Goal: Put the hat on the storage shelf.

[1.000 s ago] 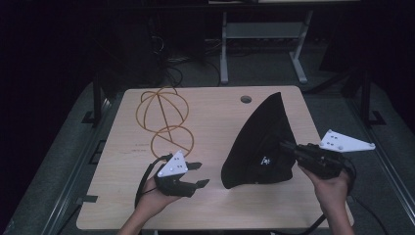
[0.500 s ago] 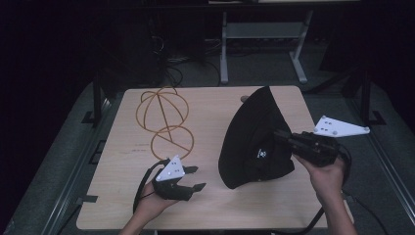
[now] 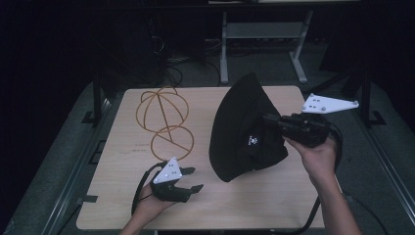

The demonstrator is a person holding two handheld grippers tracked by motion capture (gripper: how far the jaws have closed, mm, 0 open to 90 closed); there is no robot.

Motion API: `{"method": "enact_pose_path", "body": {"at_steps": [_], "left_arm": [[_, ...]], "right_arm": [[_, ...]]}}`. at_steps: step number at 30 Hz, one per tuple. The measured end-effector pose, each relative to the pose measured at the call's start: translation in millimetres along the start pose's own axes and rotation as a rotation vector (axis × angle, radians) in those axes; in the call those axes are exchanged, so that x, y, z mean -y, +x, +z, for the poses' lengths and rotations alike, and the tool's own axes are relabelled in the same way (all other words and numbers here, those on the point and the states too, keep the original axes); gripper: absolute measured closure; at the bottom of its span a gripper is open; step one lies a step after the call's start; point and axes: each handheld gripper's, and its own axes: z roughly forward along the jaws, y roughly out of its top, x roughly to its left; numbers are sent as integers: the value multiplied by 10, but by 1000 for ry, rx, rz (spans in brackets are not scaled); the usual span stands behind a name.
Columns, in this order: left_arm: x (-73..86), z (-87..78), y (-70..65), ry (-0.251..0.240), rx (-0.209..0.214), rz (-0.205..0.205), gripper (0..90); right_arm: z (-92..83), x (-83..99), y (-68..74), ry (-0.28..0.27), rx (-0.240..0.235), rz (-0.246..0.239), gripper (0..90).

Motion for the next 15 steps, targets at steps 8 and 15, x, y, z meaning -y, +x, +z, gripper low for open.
{"method": "enact_pose_path", "body": {"at_steps": [8, 15], "left_arm": [[54, 15, -14, 1, 7, 3, 371], [69, 11, -12, -9, 10, -3, 367]], "right_arm": [[110, -236, 6, -12, -22, -12, 881], [229, -464, 29, -7, -40, -35, 881]]}}
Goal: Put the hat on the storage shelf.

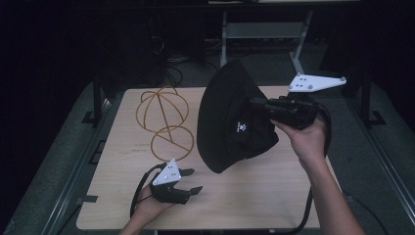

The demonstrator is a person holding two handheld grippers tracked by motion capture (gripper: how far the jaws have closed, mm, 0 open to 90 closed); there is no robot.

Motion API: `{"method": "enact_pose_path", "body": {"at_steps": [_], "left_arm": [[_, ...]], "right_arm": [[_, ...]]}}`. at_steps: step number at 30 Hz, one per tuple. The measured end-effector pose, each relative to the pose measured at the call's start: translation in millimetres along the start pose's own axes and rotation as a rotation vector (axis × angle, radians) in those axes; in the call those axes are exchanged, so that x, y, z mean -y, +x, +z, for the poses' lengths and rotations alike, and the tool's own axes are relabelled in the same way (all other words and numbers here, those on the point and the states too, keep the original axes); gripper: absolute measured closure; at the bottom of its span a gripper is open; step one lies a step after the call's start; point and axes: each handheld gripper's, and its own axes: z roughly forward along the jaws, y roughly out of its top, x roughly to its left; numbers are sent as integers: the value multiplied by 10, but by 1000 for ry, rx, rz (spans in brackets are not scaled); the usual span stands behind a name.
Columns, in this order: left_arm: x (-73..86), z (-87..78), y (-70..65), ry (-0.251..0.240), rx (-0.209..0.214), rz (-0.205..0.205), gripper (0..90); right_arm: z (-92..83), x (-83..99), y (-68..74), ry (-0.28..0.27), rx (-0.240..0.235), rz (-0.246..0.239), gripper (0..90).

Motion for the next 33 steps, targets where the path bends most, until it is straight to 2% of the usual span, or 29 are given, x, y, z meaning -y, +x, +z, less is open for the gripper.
{"method": "enact_pose_path", "body": {"at_steps": [5, 7, 13, 22, 29, 33], "left_arm": [[-11, 2, 3, -9, 39, -36, 365], [-5, 0, 1, -8, 36, -32, 360], [17, -4, 14, -11, 36, -46, 341], [29, 35, -16, 10, 24, -3, 288], [39, 52, -37, -2, 29, 0, 278], [49, 70, -54, 9, 29, 10, 278]], "right_arm": [[87, -127, 10, 5, -19, -10, 880], [144, -186, -1, 3, -37, -5, 880], [203, -284, -1, -5, -52, -11, 880], [349, -498, 24, -1, -73, -23, 880], [467, -625, 32, -3, -86, -28, 880], [550, -708, 40, -3, -91, -36, 880]]}}
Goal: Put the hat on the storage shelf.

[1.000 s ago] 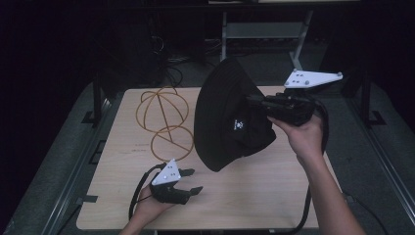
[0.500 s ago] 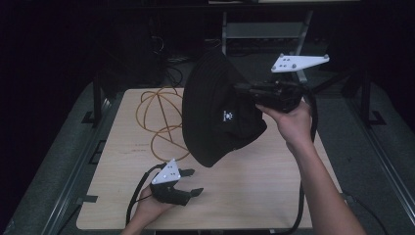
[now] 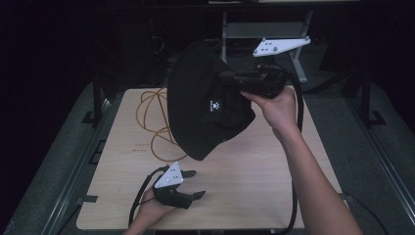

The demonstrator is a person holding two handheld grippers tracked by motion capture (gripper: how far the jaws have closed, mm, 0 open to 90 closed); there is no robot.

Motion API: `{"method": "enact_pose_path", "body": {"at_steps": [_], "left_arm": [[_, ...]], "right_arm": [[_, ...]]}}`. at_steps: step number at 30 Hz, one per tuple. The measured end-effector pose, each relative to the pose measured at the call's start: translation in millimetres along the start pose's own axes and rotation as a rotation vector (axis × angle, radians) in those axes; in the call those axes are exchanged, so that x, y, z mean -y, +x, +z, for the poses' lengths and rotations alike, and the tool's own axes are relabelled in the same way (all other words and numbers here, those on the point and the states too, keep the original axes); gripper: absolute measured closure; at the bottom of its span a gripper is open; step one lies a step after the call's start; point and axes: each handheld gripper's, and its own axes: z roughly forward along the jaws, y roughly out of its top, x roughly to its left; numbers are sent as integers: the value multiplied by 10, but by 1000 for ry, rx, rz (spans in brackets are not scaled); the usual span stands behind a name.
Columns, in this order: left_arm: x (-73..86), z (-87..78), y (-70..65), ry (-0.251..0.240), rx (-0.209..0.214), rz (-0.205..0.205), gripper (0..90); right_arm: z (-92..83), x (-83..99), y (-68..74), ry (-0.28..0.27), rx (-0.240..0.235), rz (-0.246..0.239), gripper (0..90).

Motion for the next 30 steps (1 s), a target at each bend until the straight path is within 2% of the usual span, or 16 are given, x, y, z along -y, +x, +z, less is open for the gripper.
{"method": "enact_pose_path", "body": {"at_steps": [4, 13, 18, 30], "left_arm": [[16, 30, -9, -5, 0, -6, 278], [31, 40, -13, -8, -5, -1, 278], [42, 50, -2, 8, -4, 6, 278], [39, 42, 2, 3, -7, 11, 278]], "right_arm": [[127, -123, 14, 3, -13, -10, 880], [365, -281, 34, 15, -30, -25, 879], [505, -366, 38, 23, -38, -37, 879], [815, -536, 45, 32, -62, -39, 879]]}}
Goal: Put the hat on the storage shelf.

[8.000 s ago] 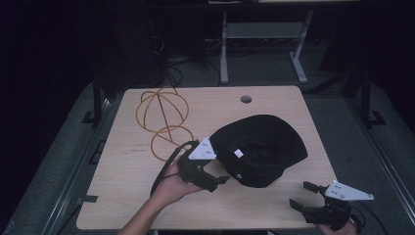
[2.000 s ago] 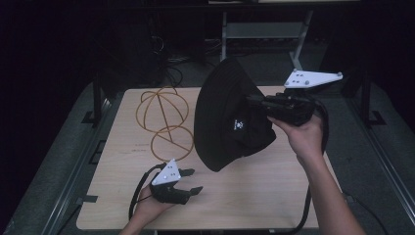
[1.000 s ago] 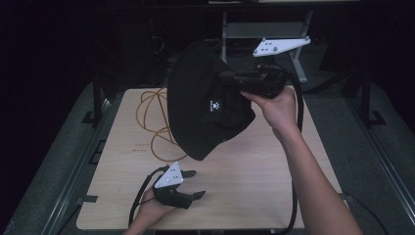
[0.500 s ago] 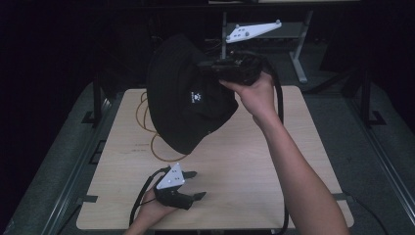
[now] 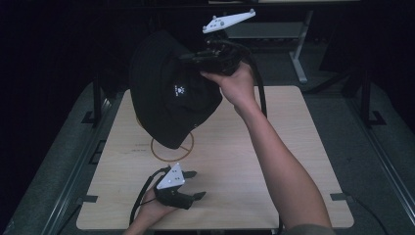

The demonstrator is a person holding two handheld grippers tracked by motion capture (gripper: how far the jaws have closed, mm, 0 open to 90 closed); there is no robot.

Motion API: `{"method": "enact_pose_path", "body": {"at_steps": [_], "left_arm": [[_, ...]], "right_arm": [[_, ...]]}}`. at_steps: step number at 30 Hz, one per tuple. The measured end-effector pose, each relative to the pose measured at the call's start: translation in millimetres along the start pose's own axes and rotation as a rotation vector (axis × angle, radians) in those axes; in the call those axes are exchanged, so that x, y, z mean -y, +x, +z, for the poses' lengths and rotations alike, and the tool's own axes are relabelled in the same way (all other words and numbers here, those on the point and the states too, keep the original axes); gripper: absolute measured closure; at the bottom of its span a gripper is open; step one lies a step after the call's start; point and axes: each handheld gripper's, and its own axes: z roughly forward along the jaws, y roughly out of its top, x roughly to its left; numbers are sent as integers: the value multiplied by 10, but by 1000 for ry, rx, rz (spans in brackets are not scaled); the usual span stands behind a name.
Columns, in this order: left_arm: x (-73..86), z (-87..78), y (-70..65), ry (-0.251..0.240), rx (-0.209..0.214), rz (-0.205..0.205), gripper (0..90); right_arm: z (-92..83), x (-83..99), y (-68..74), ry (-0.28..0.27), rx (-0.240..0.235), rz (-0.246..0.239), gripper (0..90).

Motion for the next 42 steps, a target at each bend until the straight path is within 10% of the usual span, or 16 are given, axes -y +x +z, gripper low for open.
{"method": "enact_pose_path", "body": {"at_steps": [42], "left_arm": [[-29, 51, -46, 9, 7, 52, 284]], "right_arm": [[1166, -317, -25, 168, -36, -33, 879]]}}
